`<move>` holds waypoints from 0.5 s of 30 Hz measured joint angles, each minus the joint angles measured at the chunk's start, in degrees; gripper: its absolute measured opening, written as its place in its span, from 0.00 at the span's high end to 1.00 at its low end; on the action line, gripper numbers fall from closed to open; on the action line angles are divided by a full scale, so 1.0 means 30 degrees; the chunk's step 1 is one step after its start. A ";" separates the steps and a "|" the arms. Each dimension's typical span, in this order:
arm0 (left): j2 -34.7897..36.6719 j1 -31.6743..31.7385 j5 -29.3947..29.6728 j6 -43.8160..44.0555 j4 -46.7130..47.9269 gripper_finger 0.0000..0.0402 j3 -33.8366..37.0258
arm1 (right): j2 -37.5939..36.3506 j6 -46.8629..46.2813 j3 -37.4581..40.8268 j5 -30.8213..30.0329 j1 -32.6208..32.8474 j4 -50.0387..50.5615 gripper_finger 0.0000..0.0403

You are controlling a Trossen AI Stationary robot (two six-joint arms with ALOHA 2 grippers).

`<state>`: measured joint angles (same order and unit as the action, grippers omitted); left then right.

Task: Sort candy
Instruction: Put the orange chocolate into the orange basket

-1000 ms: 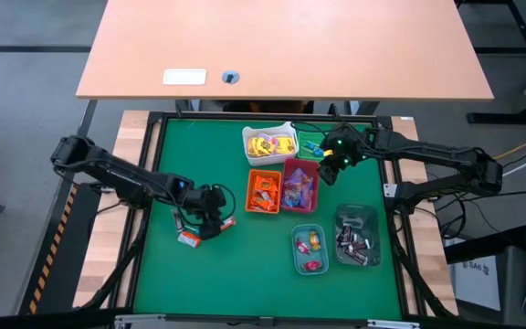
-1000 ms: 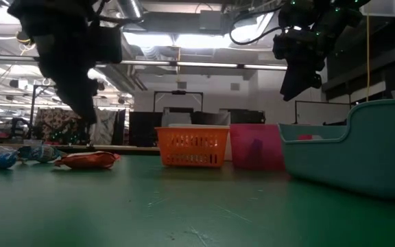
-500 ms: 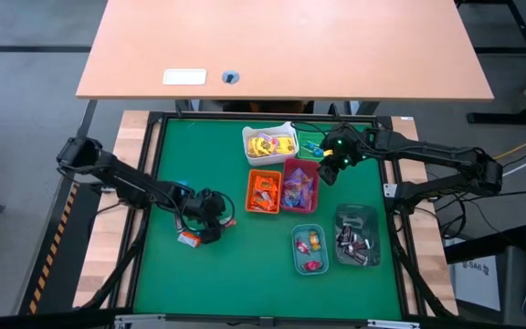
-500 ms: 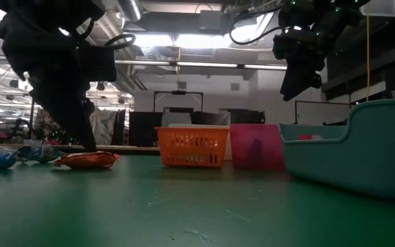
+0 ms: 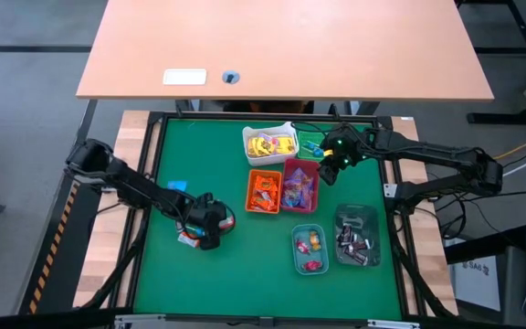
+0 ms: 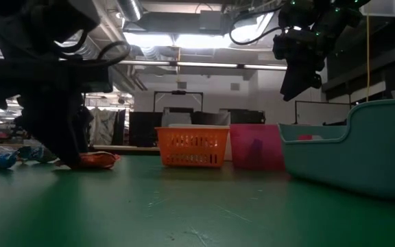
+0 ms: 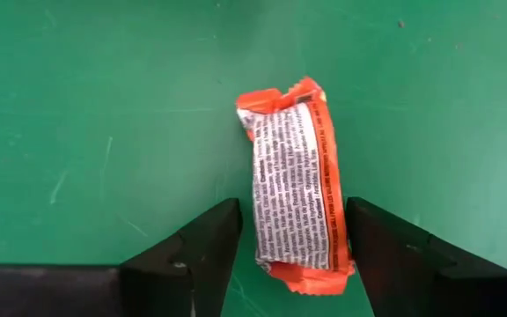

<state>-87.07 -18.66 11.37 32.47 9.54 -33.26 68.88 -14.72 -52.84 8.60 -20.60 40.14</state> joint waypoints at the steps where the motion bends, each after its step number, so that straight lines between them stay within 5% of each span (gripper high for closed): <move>1: -0.0013 -0.0060 0.0267 0.0000 0.0001 0.51 0.0007 | 0.0000 0.0000 0.0000 0.0006 0.0006 0.0001 0.62; 15: 0.0066 -0.0142 0.1014 0.1129 -0.1123 0.81 0.0062 | -0.1819 -0.2106 0.0000 -0.1469 0.5725 -0.0128 0.62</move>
<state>-86.88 -19.09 14.41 35.86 6.17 -33.07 63.42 -21.04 -52.84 4.20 -3.42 39.75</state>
